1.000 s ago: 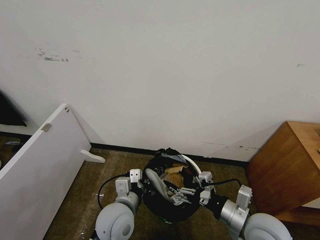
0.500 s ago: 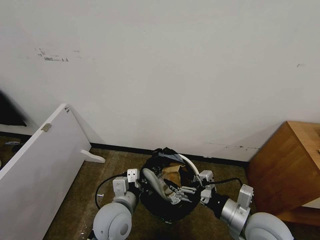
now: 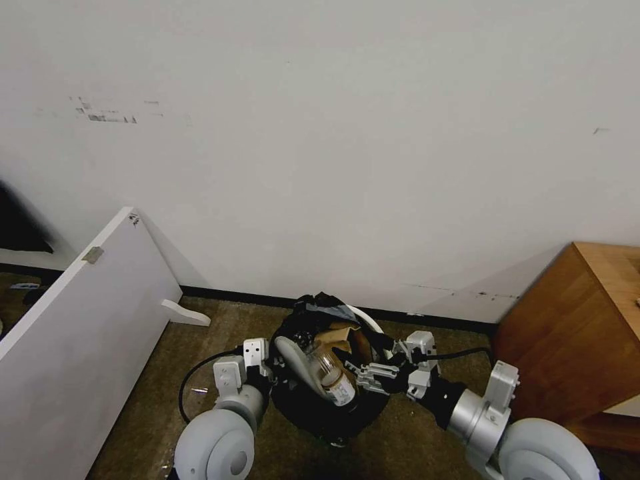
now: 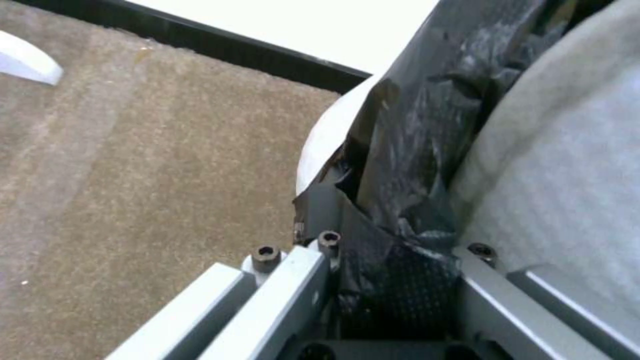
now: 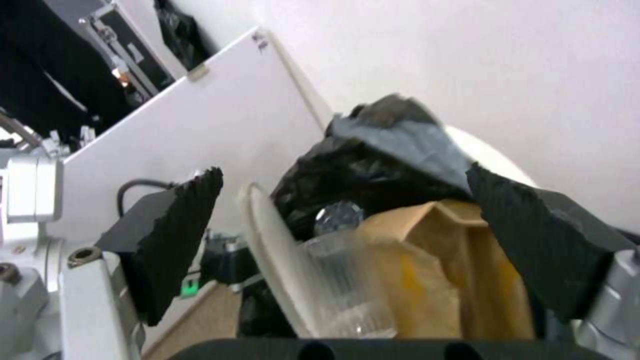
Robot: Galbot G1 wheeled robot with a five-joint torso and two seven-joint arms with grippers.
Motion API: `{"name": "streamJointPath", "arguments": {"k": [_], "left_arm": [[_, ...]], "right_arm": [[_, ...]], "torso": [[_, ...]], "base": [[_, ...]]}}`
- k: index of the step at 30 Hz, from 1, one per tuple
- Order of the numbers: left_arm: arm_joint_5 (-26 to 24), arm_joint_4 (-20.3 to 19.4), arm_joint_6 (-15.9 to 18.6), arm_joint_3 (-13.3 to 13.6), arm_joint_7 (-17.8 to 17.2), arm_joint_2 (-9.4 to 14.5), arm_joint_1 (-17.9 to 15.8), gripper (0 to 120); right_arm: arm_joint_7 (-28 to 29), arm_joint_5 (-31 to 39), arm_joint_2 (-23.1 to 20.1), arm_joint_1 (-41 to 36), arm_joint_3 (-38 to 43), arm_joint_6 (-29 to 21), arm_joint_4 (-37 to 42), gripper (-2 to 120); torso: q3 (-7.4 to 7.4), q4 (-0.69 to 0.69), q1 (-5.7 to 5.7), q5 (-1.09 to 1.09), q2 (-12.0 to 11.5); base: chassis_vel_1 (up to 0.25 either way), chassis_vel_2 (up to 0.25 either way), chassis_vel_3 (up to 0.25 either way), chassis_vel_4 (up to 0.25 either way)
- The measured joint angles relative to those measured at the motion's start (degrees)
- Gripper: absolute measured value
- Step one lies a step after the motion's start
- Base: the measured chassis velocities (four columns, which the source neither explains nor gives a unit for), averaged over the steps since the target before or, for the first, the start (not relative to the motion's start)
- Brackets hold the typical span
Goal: Pick up the trash bin, then pick up the garbage from the floor and place it into the trash bin.
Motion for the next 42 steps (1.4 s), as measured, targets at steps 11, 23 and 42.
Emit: {"name": "streamJointPath", "arguments": {"k": [11, 23, 42], "left_arm": [[-0.9, -2.1, -0.3, -2.3, -3.3, 0.0, 2.2, 0], [-1.8, -3.4, -1.1, -4.7, -3.9, 1.8, 4.2, 0], [-5.1, -3.9, -1.4, -8.5, -5.8, 5.5, 4.9, 0]], "right_arm": [[0.1, 1.1, 0.5, -0.3, 4.1, 0.3, 0.5, 95], [0.8, 0.9, 2.2, -1.7, 6.1, 0.5, -0.4, 95], [2.3, -0.3, 4.1, -2.5, 6.3, 1.1, -3.4, 95]], "torso": [[0.00, 0.01, 0.00, 0.00, 0.0], [0.00, 0.00, 0.00, 0.00, 0.0], [0.00, 0.00, 0.00, 0.00, 0.0]], "base": [[0.000, 0.000, 0.000, 0.000], [0.000, 0.000, 0.000, 0.000], [0.000, 0.000, 0.000, 0.000]]}}
